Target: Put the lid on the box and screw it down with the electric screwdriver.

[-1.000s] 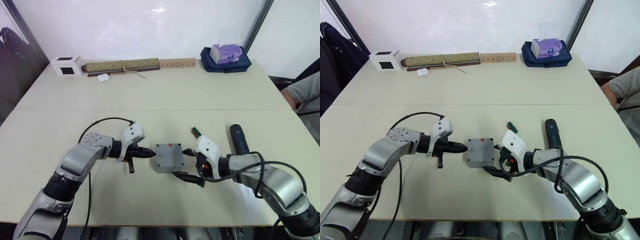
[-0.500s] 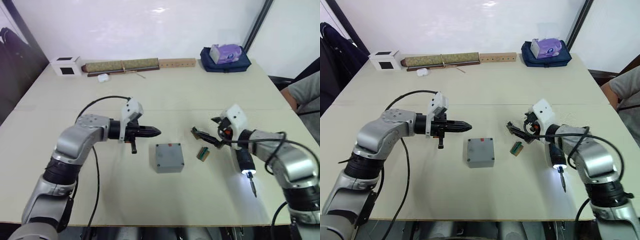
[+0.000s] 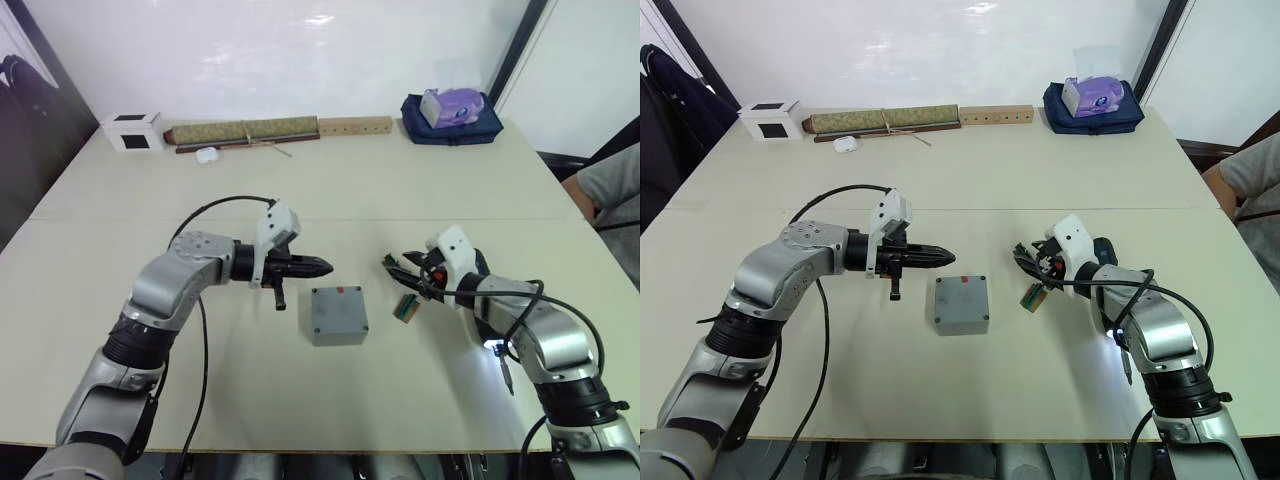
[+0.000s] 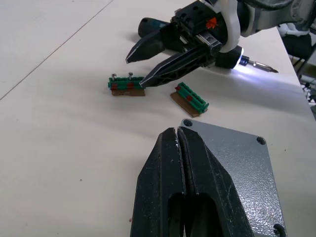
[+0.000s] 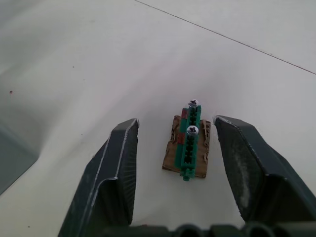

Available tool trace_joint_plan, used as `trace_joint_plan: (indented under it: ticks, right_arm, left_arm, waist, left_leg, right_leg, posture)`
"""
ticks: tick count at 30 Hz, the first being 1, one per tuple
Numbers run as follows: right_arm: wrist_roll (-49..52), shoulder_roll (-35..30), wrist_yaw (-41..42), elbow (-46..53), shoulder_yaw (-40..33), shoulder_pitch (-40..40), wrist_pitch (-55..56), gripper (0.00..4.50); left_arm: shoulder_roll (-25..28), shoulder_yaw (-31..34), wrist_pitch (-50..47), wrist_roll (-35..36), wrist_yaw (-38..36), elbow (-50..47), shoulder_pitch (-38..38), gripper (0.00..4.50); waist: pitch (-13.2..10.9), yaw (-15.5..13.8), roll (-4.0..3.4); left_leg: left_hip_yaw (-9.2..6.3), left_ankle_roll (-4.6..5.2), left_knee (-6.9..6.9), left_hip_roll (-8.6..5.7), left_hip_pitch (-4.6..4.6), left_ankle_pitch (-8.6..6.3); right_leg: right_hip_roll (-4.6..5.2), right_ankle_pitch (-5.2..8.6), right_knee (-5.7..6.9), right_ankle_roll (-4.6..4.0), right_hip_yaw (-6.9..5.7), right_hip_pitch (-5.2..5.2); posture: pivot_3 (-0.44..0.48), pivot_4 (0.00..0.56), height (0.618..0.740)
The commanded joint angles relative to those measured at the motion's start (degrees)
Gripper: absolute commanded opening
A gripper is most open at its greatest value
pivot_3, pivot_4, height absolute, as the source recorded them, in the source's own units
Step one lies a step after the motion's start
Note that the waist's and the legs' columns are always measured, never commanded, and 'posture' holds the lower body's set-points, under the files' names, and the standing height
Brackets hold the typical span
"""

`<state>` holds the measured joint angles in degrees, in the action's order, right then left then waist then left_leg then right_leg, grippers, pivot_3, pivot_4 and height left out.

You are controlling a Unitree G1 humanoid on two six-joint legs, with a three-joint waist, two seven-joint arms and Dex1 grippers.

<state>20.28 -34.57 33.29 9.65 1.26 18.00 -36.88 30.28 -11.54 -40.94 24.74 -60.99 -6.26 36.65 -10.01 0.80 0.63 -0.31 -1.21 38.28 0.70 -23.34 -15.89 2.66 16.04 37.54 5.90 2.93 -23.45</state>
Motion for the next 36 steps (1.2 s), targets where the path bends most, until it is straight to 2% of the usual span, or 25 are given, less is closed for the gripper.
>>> trace_joint_plan:
  ticks: [1,19,23,26,27,36]
  right_arm:
    - [-0.37,0.26,0.29,0.23,-1.61,0.19,1.32,2.56]
    - [-2.31,2.22,1.38,-5.14,-0.69,3.33,2.12,2.56]
    - [-2.49,2.76,1.31,-6.0,-1.08,3.52,3.04,1.51]
    - [-2.52,2.87,1.42,-6.0,-1.01,3.39,3.23,0.2]
    - [-2.62,2.89,1.4,-6.05,-0.93,3.33,3.3,0.1]
    - [-2.49,3.07,1.7,-5.11,-1.32,3.18,3.68,0.1]
  left_arm:
    - [0.15,0.32,1.07,0.06,-0.05,-0.74,0.2,0.0]
    - [0.68,-0.75,1.67,-0.91,0.42,-1.36,-0.98,0.0]
    - [1.05,-1.23,2.12,-1.63,0.44,-0.91,-1.65,0.0]
    - [1.02,-1.24,2.18,-1.83,0.43,-1.03,-1.94,0.0]
    - [1.01,-1.25,2.24,-1.91,0.4,-1.05,-2.0,0.0]
    - [0.81,-1.26,2.66,-2.2,0.22,-0.23,-1.78,0.0]
  waist:
    - [0.0,0.01,0.0]
    - [0.0,0.02,0.0]
    - [0.0,0.03,0.0]
    - [0.0,0.07,-0.01]
    - [0.0,0.04,-0.01]
    - [0.0,0.04,-0.01]
  left_leg:
    - [0.0,0.0,0.0,0.0,0.0,0.0]
    - [0.0,0.0,0.0,0.0,0.0,0.0]
    - [0.0,0.0,0.0,0.0,0.0,0.0]
    - [0.01,0.0,0.0,0.0,0.0,0.0]
    - [0.0,0.0,0.0,0.0,0.01,0.0]
    - [0.0,0.0,0.0,0.0,0.0,0.0]
  right_leg:
    - [0.0,0.0,0.0,0.0,0.0,0.0]
    - [0.0,0.0,0.0,0.0,0.0,0.0]
    - [0.0,0.0,0.0,0.0,0.0,0.0]
    - [-0.01,0.0,0.0,0.0,0.0,0.0]
    - [-0.01,0.0,0.0,0.0,0.0,0.0]
    - [0.0,0.0,0.0,0.0,0.0,0.0]
  posture:
    - [0.0,0.15,0.74]
    - [0.0,0.15,0.74]
    - [0.0,0.15,0.74]
    - [0.0,0.15,0.74]
    - [0.0,0.15,0.74]
    - [0.0,0.15,0.74]
